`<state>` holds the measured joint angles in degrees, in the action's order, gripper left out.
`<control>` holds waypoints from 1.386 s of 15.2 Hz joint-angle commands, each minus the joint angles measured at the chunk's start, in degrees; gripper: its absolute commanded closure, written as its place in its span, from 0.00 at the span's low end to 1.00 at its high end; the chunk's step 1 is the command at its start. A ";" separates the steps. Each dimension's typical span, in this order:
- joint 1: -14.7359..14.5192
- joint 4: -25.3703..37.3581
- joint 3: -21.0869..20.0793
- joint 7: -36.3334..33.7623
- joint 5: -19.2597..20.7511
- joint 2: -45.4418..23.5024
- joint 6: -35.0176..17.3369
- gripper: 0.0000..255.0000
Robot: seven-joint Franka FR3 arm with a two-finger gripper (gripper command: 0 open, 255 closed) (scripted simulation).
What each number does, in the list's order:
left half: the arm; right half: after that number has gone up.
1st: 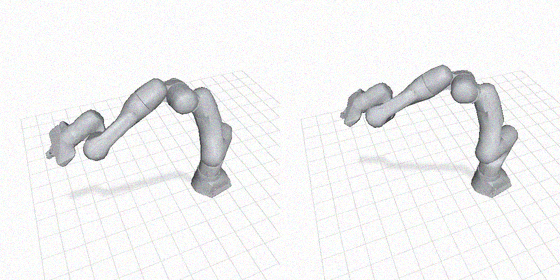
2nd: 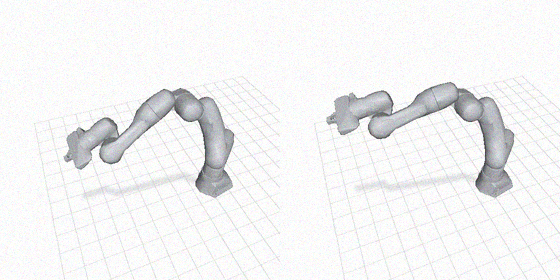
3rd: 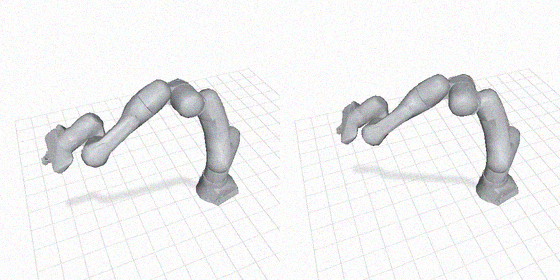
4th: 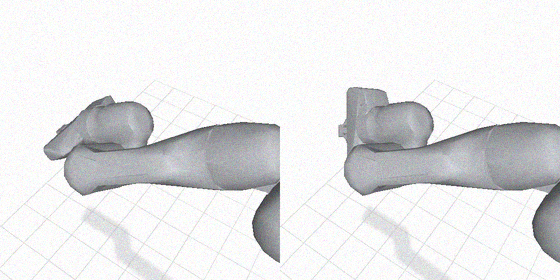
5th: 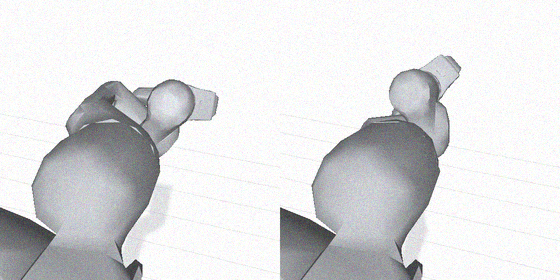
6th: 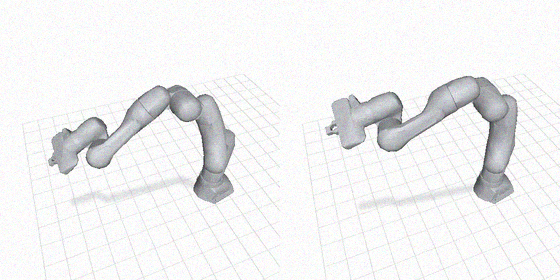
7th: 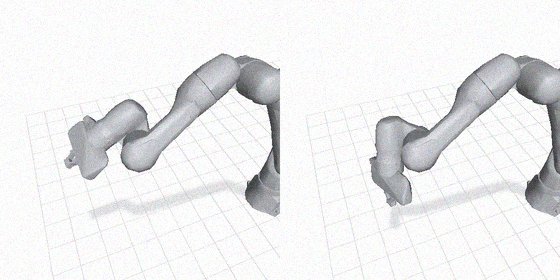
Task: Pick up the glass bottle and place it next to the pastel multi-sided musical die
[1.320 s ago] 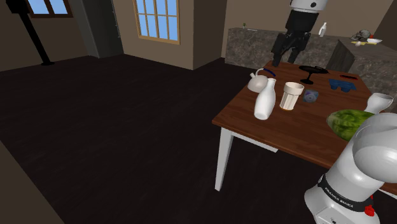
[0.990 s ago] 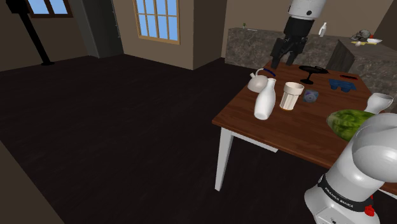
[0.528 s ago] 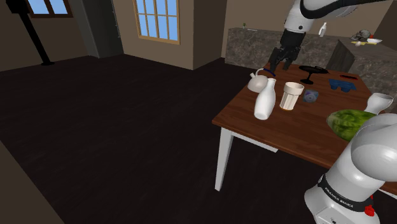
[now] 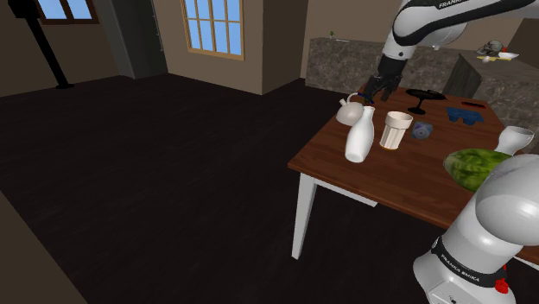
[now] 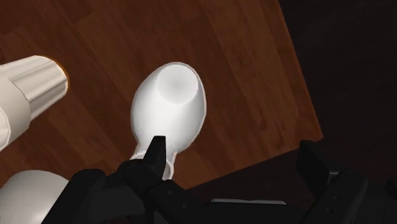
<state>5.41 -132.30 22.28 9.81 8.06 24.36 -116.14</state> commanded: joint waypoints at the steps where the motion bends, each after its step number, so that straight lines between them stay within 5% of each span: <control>1: -0.07 1.80 2.41 2.67 -0.90 -3.99 -2.43 0.00; 6: -0.31 6.60 7.73 9.75 -5.27 -13.76 -7.23 0.00; 14: -0.55 3.75 8.39 11.18 -7.20 -17.12 -13.04 0.00; 21: -0.54 3.76 8.39 11.18 -7.19 -17.12 -13.03 0.00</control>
<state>4.87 -128.54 30.66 20.99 0.86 7.24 -129.18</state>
